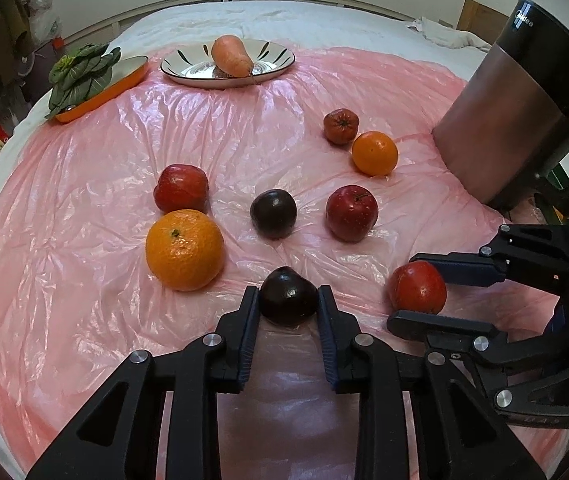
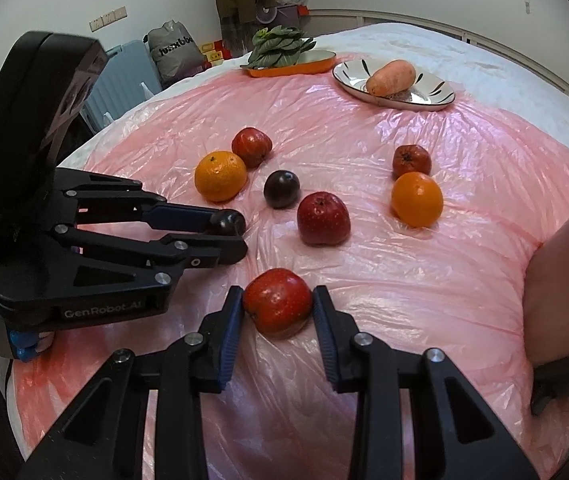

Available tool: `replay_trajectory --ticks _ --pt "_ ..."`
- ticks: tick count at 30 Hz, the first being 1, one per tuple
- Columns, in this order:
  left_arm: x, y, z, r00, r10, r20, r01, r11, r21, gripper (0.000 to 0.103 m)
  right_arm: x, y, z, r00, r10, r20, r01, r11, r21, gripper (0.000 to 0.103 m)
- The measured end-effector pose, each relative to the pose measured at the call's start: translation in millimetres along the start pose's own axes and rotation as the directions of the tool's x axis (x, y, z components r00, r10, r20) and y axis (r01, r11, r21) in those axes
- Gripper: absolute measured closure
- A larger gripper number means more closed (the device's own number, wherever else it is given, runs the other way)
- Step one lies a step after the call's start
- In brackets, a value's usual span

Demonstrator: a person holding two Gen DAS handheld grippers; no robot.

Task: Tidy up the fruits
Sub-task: 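Grasp a dark plum with the left tool while the right tool grasps a red apple, then carry the plum with the left tool into the green tray while the right tool carries the apple there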

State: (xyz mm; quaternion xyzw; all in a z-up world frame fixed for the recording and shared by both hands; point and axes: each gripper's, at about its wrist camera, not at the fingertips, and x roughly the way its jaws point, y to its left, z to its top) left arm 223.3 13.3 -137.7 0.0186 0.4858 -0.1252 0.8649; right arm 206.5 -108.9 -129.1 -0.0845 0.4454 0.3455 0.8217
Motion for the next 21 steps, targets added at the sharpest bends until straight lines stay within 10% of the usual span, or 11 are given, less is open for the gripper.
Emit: replay_trajectory --ticks 21 --pt "-82.6 -10.3 -32.3 0.991 -0.032 0.128 0.037 0.999 -0.036 0.079 -67.0 21.8 -30.2 0.997 -0.021 0.079 0.015 0.997 0.081 0.071"
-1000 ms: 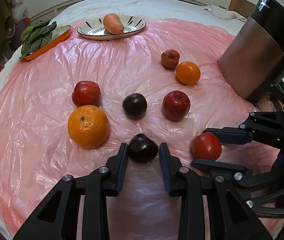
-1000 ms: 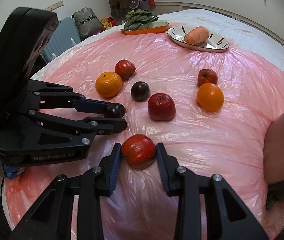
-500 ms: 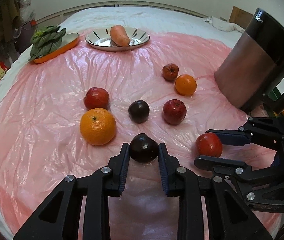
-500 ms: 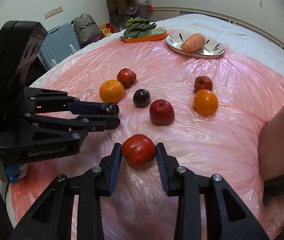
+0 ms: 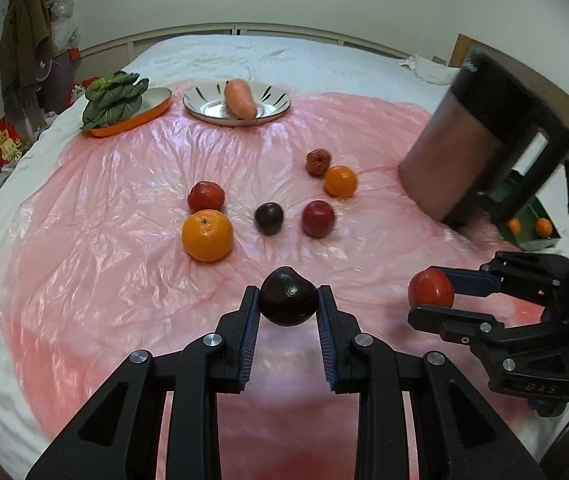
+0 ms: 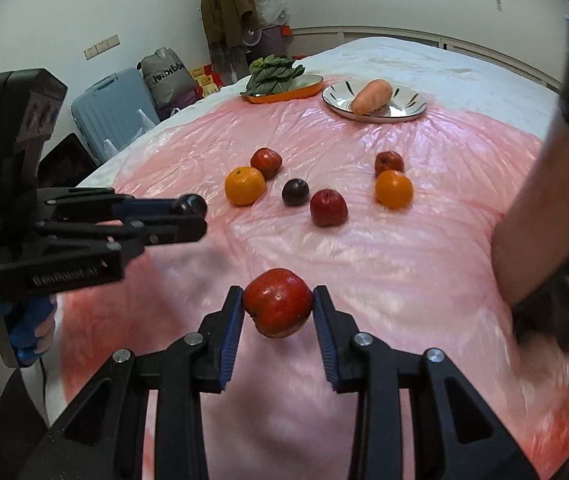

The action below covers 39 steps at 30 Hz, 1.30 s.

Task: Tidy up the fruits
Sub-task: 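Carry the plum with the left tool into the green tray while the right tool carries the apple there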

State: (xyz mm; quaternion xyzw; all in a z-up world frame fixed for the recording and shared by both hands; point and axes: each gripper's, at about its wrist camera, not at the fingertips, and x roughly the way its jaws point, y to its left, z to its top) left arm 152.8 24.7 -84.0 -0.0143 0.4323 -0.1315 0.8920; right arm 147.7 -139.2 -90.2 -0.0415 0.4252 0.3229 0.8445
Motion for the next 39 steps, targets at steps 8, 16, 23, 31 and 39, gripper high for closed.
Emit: replay_trajectory --ticks 8,16,23,31,39 --pt "-29.8 -45.2 -11.2 0.998 -0.060 0.022 0.059 0.997 0.049 0.079 -46.1 -21.4 -39.4 0.998 -0.054 0.012 0.053 0.995 0.080 0.071" --pt "-30.6 -109.1 -14.7 0.988 -0.155 -0.006 0.155 0.983 0.101 0.079 -105.2 -65.5 -78.4 0.988 -0.141 0.055 0.128 0.973 0.190 0.071" --pt "-16.6 -187.2 1.5 0.967 -0.252 -0.042 0.256 0.949 0.186 0.079 -161.5 -128.1 -107.5 0.962 -0.259 0.084 0.224 0.928 0.298 0.071" --pt "19.4 -284.6 38.4 0.941 -0.329 -0.081 0.338 0.897 0.284 0.079 -206.6 -212.9 -119.2 0.916 -0.392 0.082 0.332 0.858 0.391 0.071" --pt "85.0 -356.7 67.8 0.945 -0.298 -0.135 0.328 0.869 0.371 0.079 -198.1 -284.0 -121.9 0.895 -0.445 0.040 0.387 0.816 0.429 0.071"
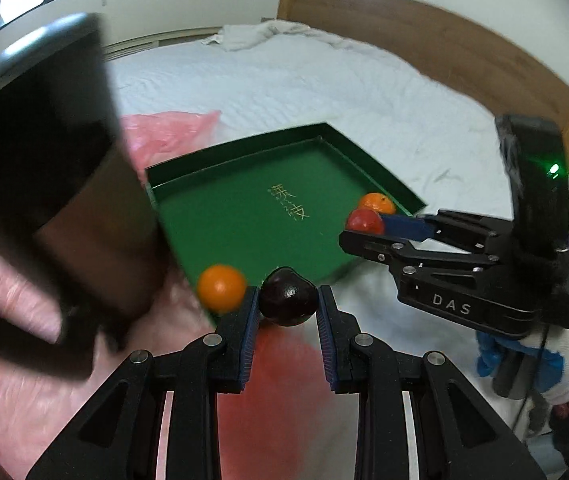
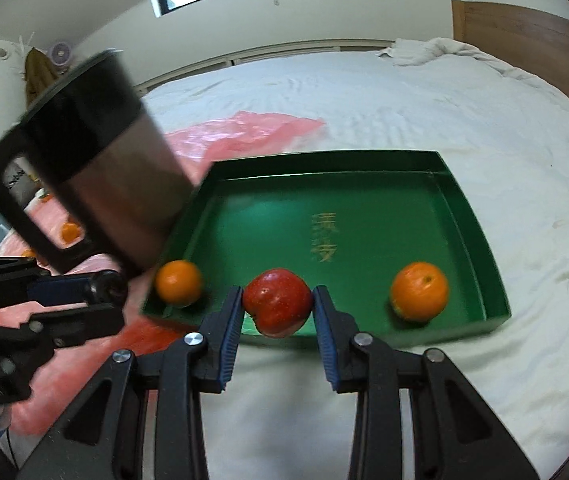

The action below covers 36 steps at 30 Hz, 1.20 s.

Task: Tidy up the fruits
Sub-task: 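Carry the plum with the left tool into the green tray while the right tool carries the apple there, then open the left tool to drop the plum while the right tool releases the apple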

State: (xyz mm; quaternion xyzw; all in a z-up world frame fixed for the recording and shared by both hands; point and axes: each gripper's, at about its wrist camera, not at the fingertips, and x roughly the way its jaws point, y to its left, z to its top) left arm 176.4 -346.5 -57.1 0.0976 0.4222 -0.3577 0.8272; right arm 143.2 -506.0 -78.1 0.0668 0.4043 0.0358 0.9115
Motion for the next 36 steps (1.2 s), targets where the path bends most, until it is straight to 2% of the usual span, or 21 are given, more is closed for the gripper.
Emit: replay_trajectory --ticks 4,9,28,30,31,33,36 --pt "34.7 -10.0 12.1 0.999 0.015 -0.048 -0.012 0.999 0.045 0.079 20.9 -17.2 3.3 0.999 -0.028 -0.027 0.028 1.000 0.007 0.071" --pt "63.4 -21.1 12.3 0.994 0.044 -0.095 -0.035 0.995 0.090 0.079 39.7 -28.4 0.4 0.996 -0.055 -0.070 0.055 0.998 -0.006 0.071" --pt "111.7 -11.7 19.5 0.975 0.086 -0.204 -0.081 0.996 0.031 0.079 59.2 -25.6 -0.6 0.983 -0.112 -0.144 0.104 0.993 -0.058 0.069" --pt "113.5 -13.1 22.5 0.975 0.096 -0.200 -0.092 0.995 0.032 0.078 58.7 -24.0 1.4 0.982 -0.122 -0.146 0.114 0.991 -0.064 0.049" --pt "112.3 -13.6 22.9 0.975 0.097 -0.198 -0.093 0.995 0.031 0.078 57.5 -23.5 2.4 0.982 -0.122 -0.143 0.114 0.991 -0.064 0.043" --pt "108.5 -15.0 23.6 0.976 0.109 -0.186 -0.105 0.994 0.032 0.074 53.1 -23.5 4.4 0.983 -0.126 -0.135 0.120 0.991 -0.058 0.040" --pt "99.8 -16.5 25.7 0.978 0.128 -0.163 -0.124 0.992 0.036 0.067 44.4 -25.1 6.4 0.984 -0.133 -0.122 0.129 0.991 -0.041 0.030"
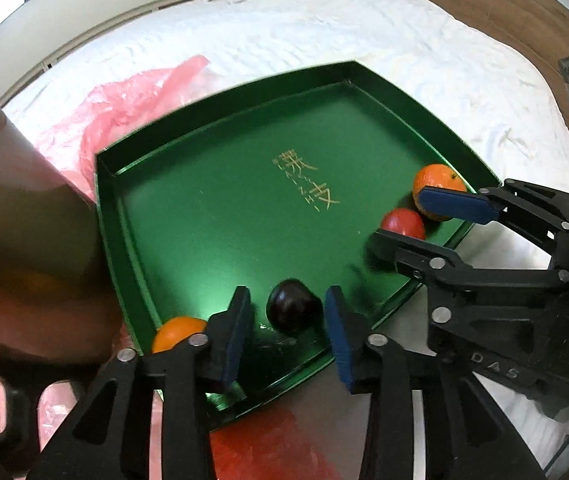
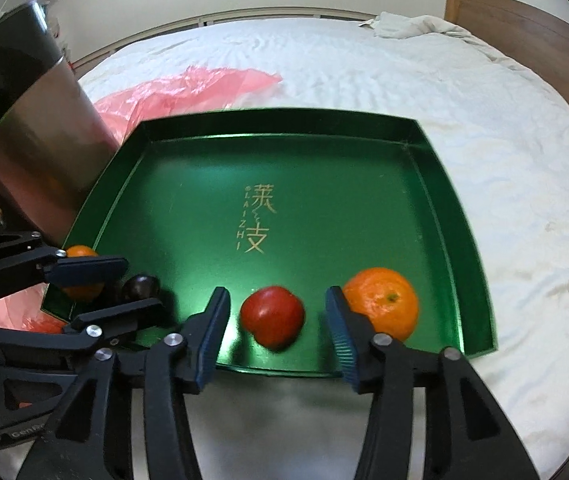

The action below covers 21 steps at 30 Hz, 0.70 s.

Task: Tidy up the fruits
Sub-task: 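Open the left tool to drop the plum while the right tool releases the apple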

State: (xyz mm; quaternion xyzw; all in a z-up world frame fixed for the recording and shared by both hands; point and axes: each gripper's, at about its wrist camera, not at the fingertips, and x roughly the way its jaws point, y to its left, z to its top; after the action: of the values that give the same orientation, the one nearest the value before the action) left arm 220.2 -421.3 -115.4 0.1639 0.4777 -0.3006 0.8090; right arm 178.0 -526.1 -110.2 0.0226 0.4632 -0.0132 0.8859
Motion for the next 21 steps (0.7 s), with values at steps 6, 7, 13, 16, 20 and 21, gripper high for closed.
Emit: replay_trajectory --ticks 6,7,13,16,20,21 --pt "-35.2 -4.2 -6.5 0.998 0.011 0.055 -0.012 1.000 0.025 0.065 -31.8 -5.4 -1.6 0.998 0.004 0.062 -0.007 0.998 0.059 0.007" --pt "-43.8 -5.5 -9.3 0.997 0.009 0.072 -0.011 1.000 0.029 0.065 -40.3 -7.5 -3.0 0.997 0.009 0.080 -0.016 0.997 0.081 0.006" --pt "-102.0 -15.4 -37.2 0.985 0.022 0.173 -0.032 0.998 0.055 0.065 -91.3 -7.9 -20.5 0.986 -0.004 0.169 -0.027 0.983 0.182 0.006" --pt "-128.8 -18.7 -52.6 0.978 0.027 0.209 -0.039 0.998 0.057 0.065 -113.8 3.0 -29.9 0.982 -0.013 0.186 -0.021 0.983 0.180 0.006" --pt "-161.7 -20.0 -74.1 0.974 0.038 0.223 -0.051 0.997 0.051 0.065 -139.1 15.6 -42.6 0.977 0.004 0.213 -0.049 0.978 0.204 0.006" --pt "-168.8 -18.9 -78.7 0.974 0.033 0.222 -0.045 0.998 0.048 0.065 -147.0 21.4 -46.4 0.976 0.004 0.220 -0.050 0.977 0.205 0.006"
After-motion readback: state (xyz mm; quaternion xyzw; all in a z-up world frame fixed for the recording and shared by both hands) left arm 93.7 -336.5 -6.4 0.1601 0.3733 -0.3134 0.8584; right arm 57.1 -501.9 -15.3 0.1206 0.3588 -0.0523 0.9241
